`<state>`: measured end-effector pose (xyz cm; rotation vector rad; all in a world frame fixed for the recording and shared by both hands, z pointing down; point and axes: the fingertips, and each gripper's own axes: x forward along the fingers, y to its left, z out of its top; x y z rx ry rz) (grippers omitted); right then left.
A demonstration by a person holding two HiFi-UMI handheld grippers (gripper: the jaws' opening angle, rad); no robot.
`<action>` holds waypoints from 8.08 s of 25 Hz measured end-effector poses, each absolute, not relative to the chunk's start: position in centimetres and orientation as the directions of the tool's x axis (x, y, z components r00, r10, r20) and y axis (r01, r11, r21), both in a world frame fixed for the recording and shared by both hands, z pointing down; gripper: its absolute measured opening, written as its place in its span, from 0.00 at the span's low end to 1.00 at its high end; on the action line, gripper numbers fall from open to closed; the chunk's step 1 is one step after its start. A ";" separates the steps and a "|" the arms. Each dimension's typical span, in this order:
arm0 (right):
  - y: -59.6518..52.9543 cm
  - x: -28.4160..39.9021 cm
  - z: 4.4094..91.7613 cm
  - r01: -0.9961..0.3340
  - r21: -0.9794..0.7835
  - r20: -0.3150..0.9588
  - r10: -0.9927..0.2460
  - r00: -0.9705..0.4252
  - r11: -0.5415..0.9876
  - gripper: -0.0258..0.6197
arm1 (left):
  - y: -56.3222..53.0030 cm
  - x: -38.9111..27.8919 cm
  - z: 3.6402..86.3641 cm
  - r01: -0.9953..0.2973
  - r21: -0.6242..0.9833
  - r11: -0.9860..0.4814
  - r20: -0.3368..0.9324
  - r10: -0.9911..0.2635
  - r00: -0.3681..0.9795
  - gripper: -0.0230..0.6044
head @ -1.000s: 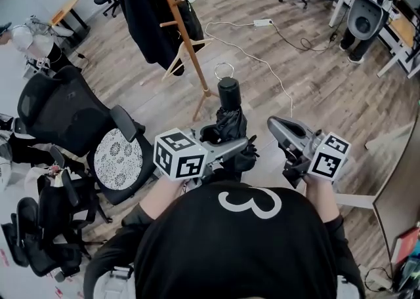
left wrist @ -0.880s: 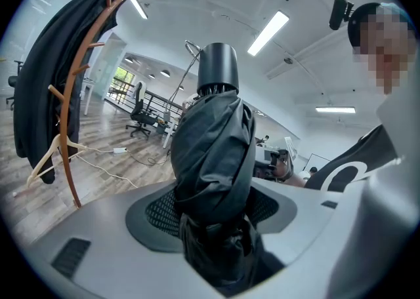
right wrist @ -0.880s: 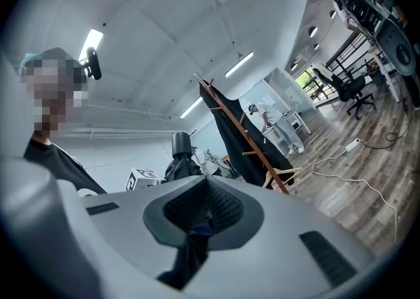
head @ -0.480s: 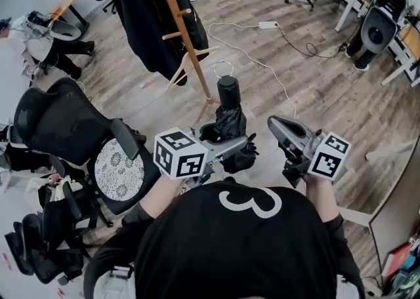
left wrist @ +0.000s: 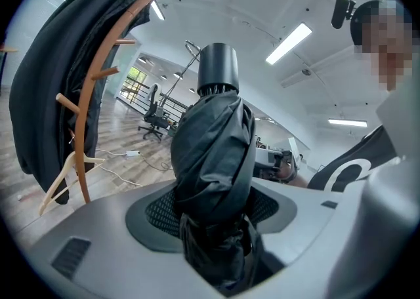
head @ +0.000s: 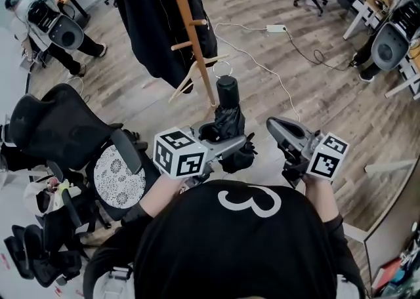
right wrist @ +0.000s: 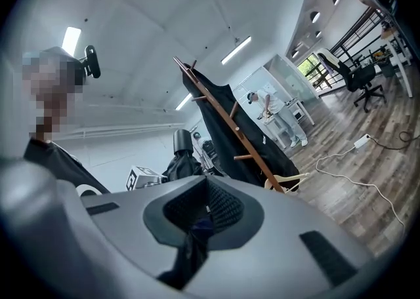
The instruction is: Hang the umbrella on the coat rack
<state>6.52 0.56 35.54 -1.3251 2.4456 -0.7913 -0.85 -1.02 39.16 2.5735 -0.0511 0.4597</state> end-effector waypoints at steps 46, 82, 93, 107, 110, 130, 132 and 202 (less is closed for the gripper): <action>-16.1 16.0 37.3 -0.456 -0.513 0.108 -0.472 -0.875 0.727 0.08 | -15.7 8.3 39.6 -0.502 0.438 -0.746 0.369 -0.360 0.857 0.47; -22.2 15.5 42.1 -0.485 -0.599 0.200 -0.467 -0.861 0.637 0.08 | -23.6 6.1 45.6 -0.540 0.496 -0.680 0.416 -0.360 0.835 0.47; -23.3 15.8 42.4 -0.489 -0.616 0.201 -0.478 -0.855 0.617 0.08 | -25.7 5.3 46.8 -0.551 0.514 -0.657 0.417 -0.370 0.830 0.47; -23.6 15.9 43.3 -0.491 -0.622 0.209 -0.475 -0.855 0.609 0.08 | -27.4 5.0 48.6 -0.563 0.494 -0.662 0.420 -0.385 0.822 0.47; -23.6 15.9 43.5 -0.492 -0.623 0.210 -0.476 -0.854 0.608 0.08 | -27.6 5.0 48.9 -0.557 0.487 -0.673 0.411 -0.386 0.826 0.47; -22.8 16.6 45.3 -0.502 -0.641 0.233 -0.476 -0.848 0.581 0.08 | -30.9 3.7 51.7 -0.625 0.441 -0.644 0.426 -0.463 0.777 0.48; -22.8 16.6 45.1 -0.504 -0.639 0.234 -0.477 -0.847 0.582 0.08 | -31.1 3.4 51.8 -0.636 0.422 -0.646 0.436 -0.470 0.768 0.48; 1.6 0.3 34.7 -0.491 -0.499 0.066 -0.534 -0.843 0.714 0.08 | 2.0 -4.7 33.2 -0.282 0.346 -0.895 0.175 -0.234 0.956 0.06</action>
